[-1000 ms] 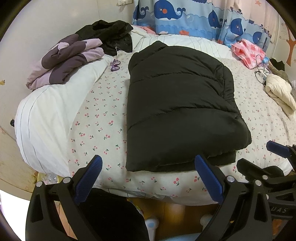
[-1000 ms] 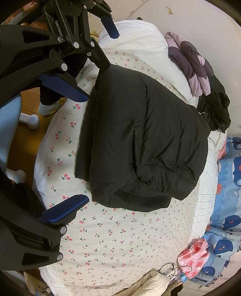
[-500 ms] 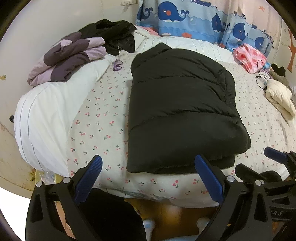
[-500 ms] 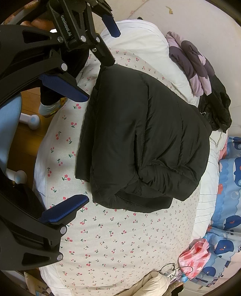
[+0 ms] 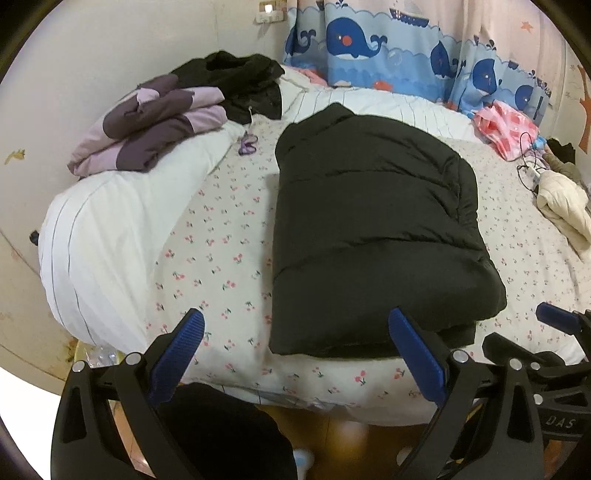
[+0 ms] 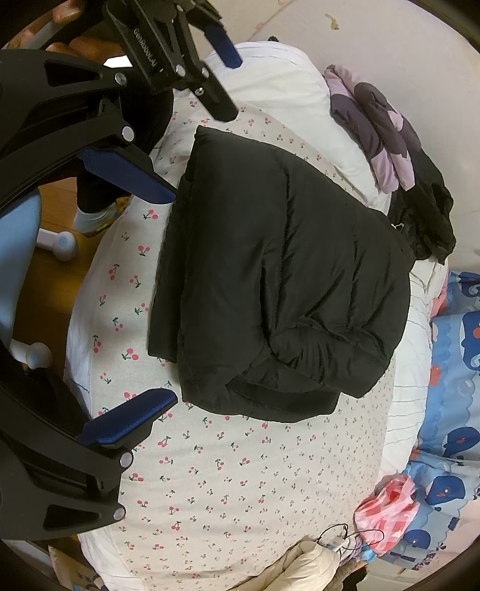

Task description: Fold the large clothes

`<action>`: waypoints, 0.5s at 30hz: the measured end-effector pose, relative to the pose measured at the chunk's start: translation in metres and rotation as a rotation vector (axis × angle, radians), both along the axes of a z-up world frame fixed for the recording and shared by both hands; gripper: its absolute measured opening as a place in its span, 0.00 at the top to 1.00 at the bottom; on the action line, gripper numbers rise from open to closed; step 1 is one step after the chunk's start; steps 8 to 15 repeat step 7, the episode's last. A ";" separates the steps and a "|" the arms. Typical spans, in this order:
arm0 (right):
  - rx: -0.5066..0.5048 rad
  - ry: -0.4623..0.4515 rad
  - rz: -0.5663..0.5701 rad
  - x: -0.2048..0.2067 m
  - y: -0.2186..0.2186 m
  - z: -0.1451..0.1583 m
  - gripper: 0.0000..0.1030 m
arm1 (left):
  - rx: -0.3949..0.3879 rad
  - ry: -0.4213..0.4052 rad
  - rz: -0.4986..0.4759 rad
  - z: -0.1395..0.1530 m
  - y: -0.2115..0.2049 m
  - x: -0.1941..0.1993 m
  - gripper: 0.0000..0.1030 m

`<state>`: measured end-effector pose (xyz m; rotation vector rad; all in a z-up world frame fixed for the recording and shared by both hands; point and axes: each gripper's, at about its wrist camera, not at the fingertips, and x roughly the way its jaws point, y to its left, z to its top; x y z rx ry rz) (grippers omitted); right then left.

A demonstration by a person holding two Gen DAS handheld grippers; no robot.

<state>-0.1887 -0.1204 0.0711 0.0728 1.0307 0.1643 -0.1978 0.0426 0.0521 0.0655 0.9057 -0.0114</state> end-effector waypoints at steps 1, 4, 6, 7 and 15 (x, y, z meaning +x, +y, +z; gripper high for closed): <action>-0.001 -0.003 0.000 -0.001 0.000 0.001 0.06 | 0.007 0.003 -0.004 -0.001 -0.001 -0.001 0.07; -0.002 -0.012 -0.003 -0.003 0.000 0.005 0.06 | 0.019 0.000 -0.012 0.000 -0.005 -0.005 0.07; -0.001 -0.016 -0.006 -0.004 -0.001 0.008 0.06 | 0.020 -0.003 -0.014 0.001 -0.006 -0.008 0.07; 0.000 -0.018 -0.006 -0.004 -0.002 0.009 0.06 | 0.021 -0.004 -0.015 0.002 -0.005 -0.009 0.07; 0.000 -0.018 -0.006 -0.004 -0.002 0.009 0.06 | 0.021 -0.004 -0.015 0.002 -0.005 -0.009 0.07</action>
